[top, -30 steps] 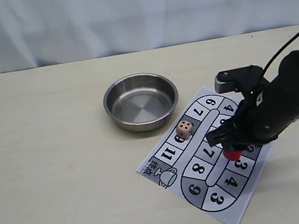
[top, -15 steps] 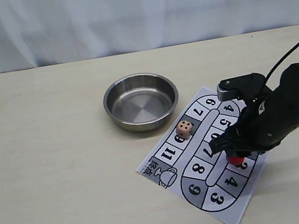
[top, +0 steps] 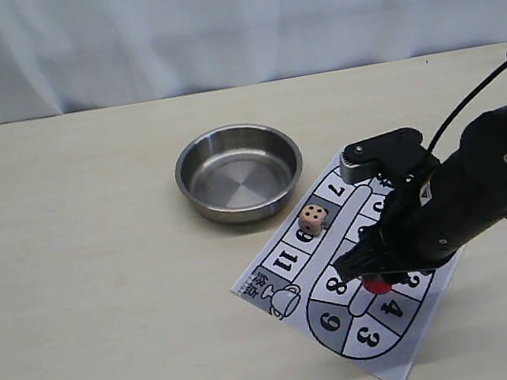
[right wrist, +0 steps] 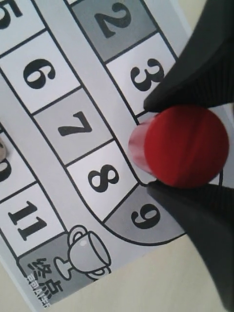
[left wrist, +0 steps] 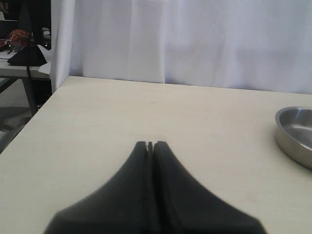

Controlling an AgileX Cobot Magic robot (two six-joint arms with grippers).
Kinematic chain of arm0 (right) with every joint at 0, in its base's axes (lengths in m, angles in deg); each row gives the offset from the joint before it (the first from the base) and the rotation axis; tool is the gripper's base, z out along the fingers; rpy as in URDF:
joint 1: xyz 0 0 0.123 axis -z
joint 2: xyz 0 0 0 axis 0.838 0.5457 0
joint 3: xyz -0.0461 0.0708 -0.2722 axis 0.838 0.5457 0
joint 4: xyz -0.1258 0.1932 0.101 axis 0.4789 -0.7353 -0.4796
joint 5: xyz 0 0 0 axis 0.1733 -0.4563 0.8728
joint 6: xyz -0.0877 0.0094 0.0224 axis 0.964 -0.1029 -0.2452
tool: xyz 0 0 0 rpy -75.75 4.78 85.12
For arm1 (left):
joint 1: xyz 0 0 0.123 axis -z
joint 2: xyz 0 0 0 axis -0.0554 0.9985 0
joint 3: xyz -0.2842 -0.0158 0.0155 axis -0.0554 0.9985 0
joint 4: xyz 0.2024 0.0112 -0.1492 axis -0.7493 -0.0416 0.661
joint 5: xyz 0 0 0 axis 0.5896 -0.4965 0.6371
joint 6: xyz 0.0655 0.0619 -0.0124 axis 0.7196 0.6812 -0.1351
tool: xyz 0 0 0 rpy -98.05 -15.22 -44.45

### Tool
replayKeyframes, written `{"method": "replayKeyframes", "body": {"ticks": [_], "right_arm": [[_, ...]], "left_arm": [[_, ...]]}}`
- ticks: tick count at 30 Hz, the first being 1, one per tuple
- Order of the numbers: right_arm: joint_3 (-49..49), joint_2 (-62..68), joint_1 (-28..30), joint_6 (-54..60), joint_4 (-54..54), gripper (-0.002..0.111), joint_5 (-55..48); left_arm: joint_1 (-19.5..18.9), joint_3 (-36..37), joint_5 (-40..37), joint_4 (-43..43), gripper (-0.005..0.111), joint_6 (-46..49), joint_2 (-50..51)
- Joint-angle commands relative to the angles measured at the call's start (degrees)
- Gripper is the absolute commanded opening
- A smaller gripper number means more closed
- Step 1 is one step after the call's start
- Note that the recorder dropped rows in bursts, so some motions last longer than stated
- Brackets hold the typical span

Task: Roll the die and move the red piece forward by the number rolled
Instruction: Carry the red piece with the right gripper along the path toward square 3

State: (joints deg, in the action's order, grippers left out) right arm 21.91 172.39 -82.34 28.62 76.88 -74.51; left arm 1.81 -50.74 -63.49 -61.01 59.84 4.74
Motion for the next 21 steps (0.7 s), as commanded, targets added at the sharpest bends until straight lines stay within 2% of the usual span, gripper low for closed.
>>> {"method": "replayKeyframes", "body": {"ticks": [1, 9, 21], "right_arm": [[1.83, -0.56, -0.02, -0.10, 0.60, 0.004, 1.88], [7.02, -0.56, 0.11, -0.10, 2.01, 0.004, 9.91], [7.02, 2.83, 0.11, -0.10, 2.01, 0.004, 8.87]], "left_arm": [[0.01, -0.30, 0.66, 0.17, 0.000, -0.25, -0.06], [0.01, -0.30, 0.66, 0.17, 0.000, -0.25, -0.06], [0.01, -0.30, 0.66, 0.17, 0.000, -0.25, -0.06]]}}
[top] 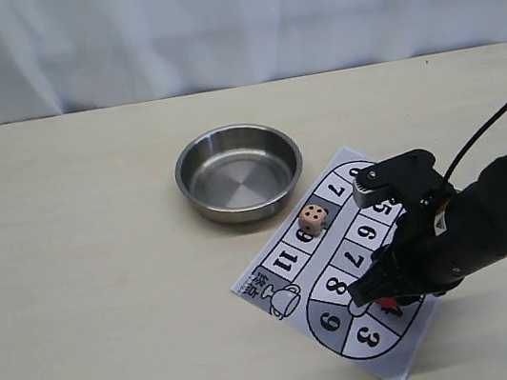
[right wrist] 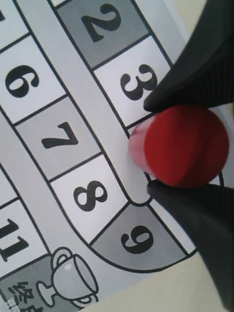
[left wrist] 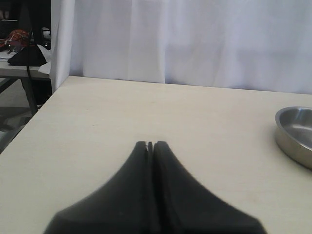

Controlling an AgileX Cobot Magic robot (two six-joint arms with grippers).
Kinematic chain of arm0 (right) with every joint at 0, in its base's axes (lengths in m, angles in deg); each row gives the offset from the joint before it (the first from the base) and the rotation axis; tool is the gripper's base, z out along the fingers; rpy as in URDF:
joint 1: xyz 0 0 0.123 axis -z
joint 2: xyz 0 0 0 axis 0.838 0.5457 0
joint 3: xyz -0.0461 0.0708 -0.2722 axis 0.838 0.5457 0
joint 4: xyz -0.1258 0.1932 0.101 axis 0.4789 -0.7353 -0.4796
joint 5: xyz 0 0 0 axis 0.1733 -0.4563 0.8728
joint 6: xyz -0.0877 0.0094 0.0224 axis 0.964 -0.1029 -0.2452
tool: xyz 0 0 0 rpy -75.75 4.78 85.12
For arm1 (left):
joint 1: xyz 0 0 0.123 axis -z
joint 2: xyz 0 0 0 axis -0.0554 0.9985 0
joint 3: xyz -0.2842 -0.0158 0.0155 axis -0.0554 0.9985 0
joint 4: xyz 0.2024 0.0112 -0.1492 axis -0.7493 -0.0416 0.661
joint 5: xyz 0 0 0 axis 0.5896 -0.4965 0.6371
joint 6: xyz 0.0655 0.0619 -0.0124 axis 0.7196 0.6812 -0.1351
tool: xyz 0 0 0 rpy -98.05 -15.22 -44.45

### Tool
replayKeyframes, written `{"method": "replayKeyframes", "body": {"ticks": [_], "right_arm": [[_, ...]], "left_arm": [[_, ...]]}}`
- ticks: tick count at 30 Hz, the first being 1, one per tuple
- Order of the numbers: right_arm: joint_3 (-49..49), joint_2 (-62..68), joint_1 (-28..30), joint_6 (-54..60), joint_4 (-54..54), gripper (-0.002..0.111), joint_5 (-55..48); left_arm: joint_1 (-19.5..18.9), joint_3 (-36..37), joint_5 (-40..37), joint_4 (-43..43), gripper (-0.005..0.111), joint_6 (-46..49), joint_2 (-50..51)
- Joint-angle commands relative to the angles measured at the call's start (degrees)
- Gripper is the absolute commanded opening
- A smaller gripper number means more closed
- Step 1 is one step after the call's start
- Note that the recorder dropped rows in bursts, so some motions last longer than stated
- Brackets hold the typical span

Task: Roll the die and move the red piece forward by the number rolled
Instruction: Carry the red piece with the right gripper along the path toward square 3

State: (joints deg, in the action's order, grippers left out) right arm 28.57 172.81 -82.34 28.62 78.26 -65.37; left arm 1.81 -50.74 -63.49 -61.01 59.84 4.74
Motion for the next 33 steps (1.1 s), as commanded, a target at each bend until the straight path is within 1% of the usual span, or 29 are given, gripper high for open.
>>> {"method": "replayKeyframes", "body": {"ticks": [1, 9, 11, 13, 15, 20, 24, 26, 33], "right_arm": [[0.37, 3.44, 0.11, -0.10, 0.63, 0.004, -0.28], [0.37, 4.93, 0.11, -0.10, 0.63, 0.004, -0.56], [0.26, 4.93, 0.11, -0.10, 0.63, 0.007, -0.56], [0.26, 4.93, 0.11, -0.10, 0.63, 0.014, -0.43], [0.26, 4.93, 0.11, -0.10, 0.63, 0.023, -0.53], [0.26, 4.93, 0.11, -0.10, 0.63, 0.051, 0.17], [0.26, 4.93, 0.11, -0.10, 0.63, 0.066, 0.78], [-0.10, 4.68, 0.11, -0.10, 0.63, 0.069, 1.14], [-2.57, 0.99, 0.11, -0.23, 0.23, 0.069, 0.24]], "left_arm": [[0.01, -0.30, 0.66, 0.17, 0.000, -0.25, -0.06], [0.01, -0.30, 0.66, 0.17, 0.000, -0.25, -0.06], [0.01, -0.30, 0.66, 0.17, 0.000, -0.25, -0.06], [0.01, -0.30, 0.66, 0.17, 0.000, -0.25, -0.06], [0.01, -0.30, 0.66, 0.17, 0.000, -0.25, -0.06], [0.01, -0.30, 0.66, 0.17, 0.000, -0.25, -0.06], [0.01, -0.30, 0.66, 0.05, 0.000, -0.25, -0.06], [0.01, -0.30, 0.66, 0.16, 0.000, -0.25, -0.06], [0.01, -0.30, 0.66, 0.16, 0.000, -0.25, -0.06]]}}
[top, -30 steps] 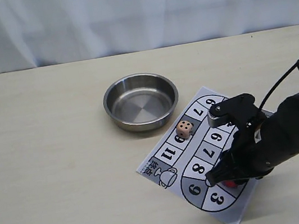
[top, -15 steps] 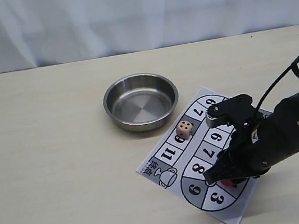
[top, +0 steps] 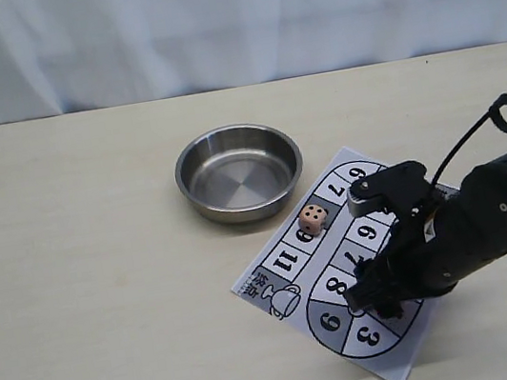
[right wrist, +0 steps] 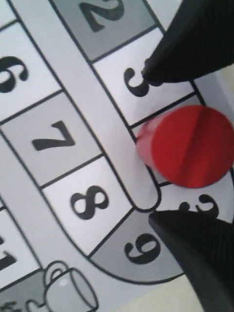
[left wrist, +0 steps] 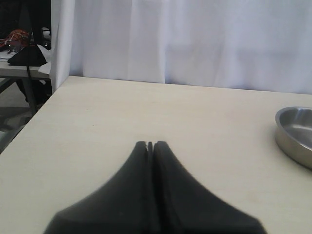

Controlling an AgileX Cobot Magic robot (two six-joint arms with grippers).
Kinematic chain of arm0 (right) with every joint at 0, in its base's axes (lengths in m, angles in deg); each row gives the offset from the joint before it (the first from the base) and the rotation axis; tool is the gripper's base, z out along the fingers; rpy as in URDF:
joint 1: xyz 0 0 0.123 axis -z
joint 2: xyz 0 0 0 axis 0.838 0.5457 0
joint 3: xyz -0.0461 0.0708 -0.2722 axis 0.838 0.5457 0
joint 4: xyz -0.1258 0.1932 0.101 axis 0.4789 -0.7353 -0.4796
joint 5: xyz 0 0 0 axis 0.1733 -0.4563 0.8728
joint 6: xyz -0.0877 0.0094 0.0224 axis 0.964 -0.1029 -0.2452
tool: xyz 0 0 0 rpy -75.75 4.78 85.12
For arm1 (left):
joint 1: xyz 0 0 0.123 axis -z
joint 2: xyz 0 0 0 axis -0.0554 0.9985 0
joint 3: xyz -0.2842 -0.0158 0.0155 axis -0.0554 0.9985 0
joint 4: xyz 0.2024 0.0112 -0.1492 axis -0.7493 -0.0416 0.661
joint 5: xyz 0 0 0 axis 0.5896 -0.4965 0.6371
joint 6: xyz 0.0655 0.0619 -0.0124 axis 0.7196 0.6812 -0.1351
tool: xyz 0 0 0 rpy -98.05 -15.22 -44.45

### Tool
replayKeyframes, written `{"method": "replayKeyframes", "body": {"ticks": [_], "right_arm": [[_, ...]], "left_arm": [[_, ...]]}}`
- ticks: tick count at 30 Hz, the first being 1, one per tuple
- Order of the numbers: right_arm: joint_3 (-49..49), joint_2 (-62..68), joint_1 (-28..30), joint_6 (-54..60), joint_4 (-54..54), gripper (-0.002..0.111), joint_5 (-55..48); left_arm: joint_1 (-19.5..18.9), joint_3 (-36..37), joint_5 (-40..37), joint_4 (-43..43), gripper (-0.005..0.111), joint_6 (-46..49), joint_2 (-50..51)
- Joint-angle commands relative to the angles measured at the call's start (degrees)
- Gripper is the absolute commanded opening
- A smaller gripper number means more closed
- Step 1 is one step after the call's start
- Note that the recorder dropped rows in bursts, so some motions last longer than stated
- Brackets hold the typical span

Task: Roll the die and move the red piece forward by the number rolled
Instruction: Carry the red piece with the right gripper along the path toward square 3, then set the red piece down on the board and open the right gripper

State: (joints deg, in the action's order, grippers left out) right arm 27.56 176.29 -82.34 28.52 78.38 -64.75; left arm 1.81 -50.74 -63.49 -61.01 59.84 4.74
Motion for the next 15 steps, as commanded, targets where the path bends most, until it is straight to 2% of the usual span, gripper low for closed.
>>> {"method": "replayKeyframes", "body": {"ticks": [1, 4, 6, 11, 15], "right_arm": [[-2.07, -3.35, 0.11, -0.14, 0.12, 0.069, -0.62], [-3.48, -5.13, 0.11, -0.14, 0.12, 0.067, -0.72], [-4.40, -5.84, 0.11, -0.63, 0.12, 0.061, -0.72], [-7.98, -6.96, 1.83, -0.63, 1.28, 0.034, -2.84], [-10.39, -6.96, 6.19, -0.63, 2.25, 0.015, -7.87]], "left_arm": [[0.01, -0.30, 0.66, 0.16, 0.000, -0.25, -0.06], [0.01, -0.30, 0.66, 0.16, 0.000, -0.25, -0.06], [0.01, -0.30, 0.66, 0.16, 0.000, -0.25, -0.06], [0.01, -0.30, 0.66, 0.16, 0.000, -0.25, -0.06], [0.01, -0.30, 0.66, 0.16, 0.000, -0.25, -0.06]]}}
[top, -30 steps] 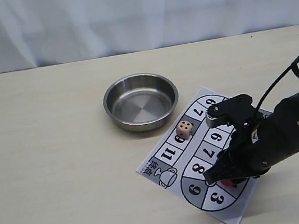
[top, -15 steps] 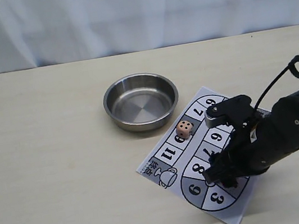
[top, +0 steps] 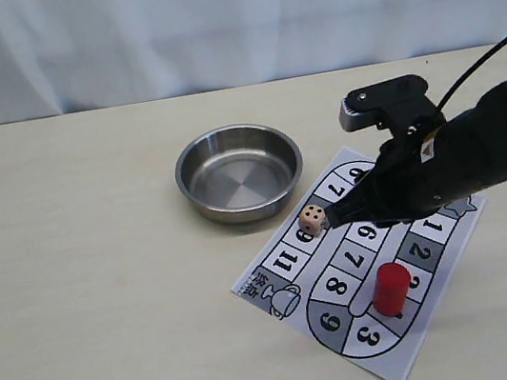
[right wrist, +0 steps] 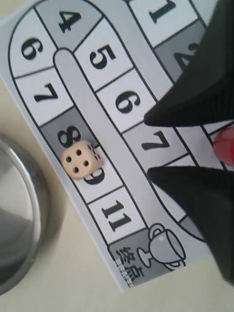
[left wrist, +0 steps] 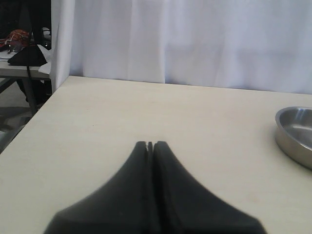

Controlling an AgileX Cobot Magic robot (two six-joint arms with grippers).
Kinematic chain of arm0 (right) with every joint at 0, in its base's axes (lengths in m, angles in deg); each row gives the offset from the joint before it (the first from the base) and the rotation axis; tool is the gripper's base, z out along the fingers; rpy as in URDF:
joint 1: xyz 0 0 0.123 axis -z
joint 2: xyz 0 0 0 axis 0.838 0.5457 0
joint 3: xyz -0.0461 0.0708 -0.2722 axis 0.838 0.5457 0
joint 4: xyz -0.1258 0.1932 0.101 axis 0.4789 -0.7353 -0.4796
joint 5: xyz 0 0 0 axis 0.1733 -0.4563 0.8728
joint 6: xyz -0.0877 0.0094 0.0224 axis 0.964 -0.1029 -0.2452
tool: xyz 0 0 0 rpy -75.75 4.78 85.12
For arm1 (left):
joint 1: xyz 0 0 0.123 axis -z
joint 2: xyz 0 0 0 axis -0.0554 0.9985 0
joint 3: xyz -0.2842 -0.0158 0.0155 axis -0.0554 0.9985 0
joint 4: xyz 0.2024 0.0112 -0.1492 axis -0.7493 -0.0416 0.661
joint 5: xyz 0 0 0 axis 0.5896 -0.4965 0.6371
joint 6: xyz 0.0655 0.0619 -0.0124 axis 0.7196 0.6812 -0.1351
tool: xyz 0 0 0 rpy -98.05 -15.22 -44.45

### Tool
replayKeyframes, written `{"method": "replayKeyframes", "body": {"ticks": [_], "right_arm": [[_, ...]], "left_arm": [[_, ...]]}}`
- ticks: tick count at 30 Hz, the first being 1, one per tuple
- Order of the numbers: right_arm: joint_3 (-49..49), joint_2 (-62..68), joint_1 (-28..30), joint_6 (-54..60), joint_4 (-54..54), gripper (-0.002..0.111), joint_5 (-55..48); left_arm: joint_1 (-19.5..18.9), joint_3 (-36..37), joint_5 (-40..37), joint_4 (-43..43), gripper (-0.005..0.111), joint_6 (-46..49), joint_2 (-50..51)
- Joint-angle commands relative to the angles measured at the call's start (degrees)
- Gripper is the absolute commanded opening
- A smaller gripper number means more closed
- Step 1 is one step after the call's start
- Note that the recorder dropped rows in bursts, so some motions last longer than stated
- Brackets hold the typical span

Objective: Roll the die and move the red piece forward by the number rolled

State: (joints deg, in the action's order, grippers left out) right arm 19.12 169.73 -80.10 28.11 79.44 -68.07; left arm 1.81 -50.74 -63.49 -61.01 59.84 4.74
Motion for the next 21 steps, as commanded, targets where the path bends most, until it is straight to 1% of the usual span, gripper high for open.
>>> {"method": "replayKeyframes", "body": {"ticks": [1, 2, 3, 7, 11, 17, 21], "right_arm": [[-2.35, -0.51, 5.40, -0.22, 1.19, 0.010, -5.78], [-2.87, -0.51, 6.62, -0.22, 1.19, 0.006, -6.82], [-3.22, -0.51, 8.12, 0.06, 1.19, 0.004, -7.81], [-4.02, -0.51, 13.51, 2.63, 3.71, 0.004, -10.05], [-4.02, -0.51, 18.47, 2.63, 5.13, 0.004, -10.16], [-4.02, -0.51, 22.92, 3.66, 5.41, 0.004, -10.02], [-4.02, -0.51, 22.97, 4.87, 5.23, 0.004, -9.13]], "left_arm": [[0.01, -0.30, 0.66, 0.16, 0.000, -0.25, -0.06], [0.01, -0.30, 0.66, 0.16, 0.000, -0.25, -0.06], [0.01, -0.30, 0.66, 0.16, 0.000, -0.25, -0.06], [0.01, -0.30, 0.66, 0.16, 0.000, -0.25, -0.06], [0.01, -0.30, 0.66, 0.16, 0.000, -0.25, -0.06], [0.01, -0.30, 0.66, 0.16, 0.000, -0.25, -0.06], [0.01, -0.30, 0.66, 0.16, 0.000, -0.25, -0.06]]}}
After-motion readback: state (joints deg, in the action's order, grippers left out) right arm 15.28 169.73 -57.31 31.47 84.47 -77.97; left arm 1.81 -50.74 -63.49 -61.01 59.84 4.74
